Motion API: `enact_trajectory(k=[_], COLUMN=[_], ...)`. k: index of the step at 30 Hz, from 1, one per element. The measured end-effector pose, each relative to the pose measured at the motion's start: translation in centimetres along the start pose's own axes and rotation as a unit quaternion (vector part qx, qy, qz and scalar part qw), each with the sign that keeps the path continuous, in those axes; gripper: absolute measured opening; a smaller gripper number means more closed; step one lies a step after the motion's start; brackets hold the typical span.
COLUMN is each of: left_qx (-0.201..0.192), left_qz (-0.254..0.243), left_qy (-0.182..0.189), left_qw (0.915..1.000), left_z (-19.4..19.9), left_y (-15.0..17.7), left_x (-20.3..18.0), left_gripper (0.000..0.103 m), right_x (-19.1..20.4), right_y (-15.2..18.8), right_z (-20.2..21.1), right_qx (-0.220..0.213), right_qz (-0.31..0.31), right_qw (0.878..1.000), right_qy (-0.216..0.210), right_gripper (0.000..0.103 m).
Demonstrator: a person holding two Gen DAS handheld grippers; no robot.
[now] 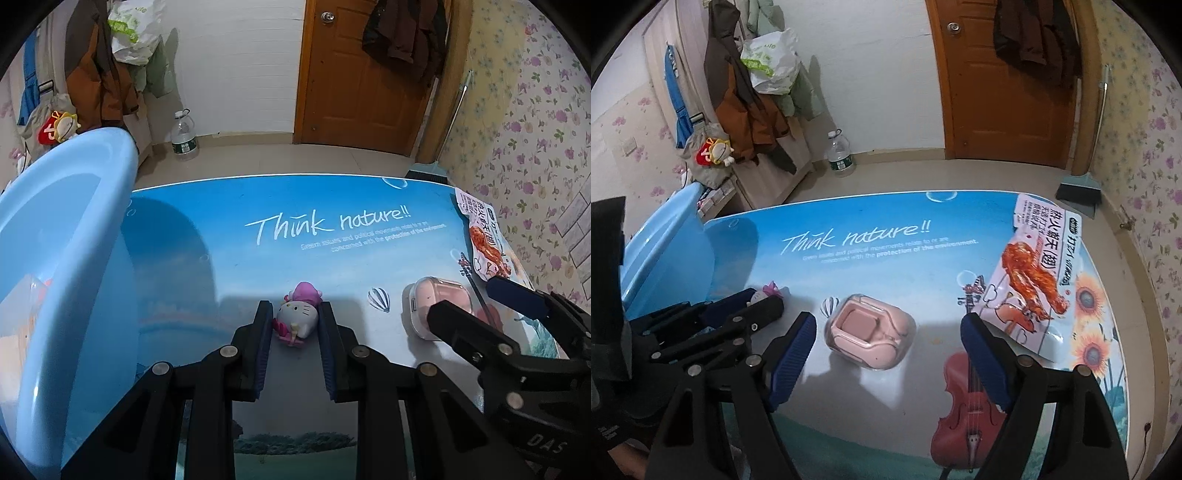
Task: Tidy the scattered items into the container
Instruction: 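Grasp the pink case with the right gripper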
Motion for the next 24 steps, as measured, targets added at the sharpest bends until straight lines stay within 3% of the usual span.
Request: enact_trajectory(k=[9, 11, 15, 24], left_qx=[0.002, 0.001, 0.001, 0.001], left_qz=[0.021, 0.019, 0.018, 0.016], left_qy=[-0.004, -0.005, -0.004, -0.006], left_qw=[0.9998, 0.9998, 0.9998, 0.9999], left_z=[0.8, 0.9, 1.0, 1.0], left_y=[0.8, 0.8, 0.9, 1.1], left_x=[1.2, 1.1, 1.1, 0.9], left_gripper=[0.023, 0.023, 0.023, 0.023], right_x=[0.7, 0.7, 1.0, 1.1], right_y=[0.1, 0.2, 0.4, 0.9], right_z=[-1.2, -1.5, -1.9, -0.9], right_qx=[0.015, 0.018, 0.024, 0.022], right_qz=[-0.004, -0.007, -0.001, 0.004], right_qw=[1.000, 1.000, 1.000, 1.000], right_qy=[0.000, 0.000, 0.002, -0.006], right_gripper=[0.083, 0.078, 0.057, 0.055])
Point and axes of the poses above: each gripper's, at about its wrist camera, not at the fingertips, and z roughly against the way its jaws point, x to its left, y to its underside, the point moved 5 cm from there along -z, roughly the way its jaws point, and after that the axes turned 8 degrees about -y, right-handed, at the moved point
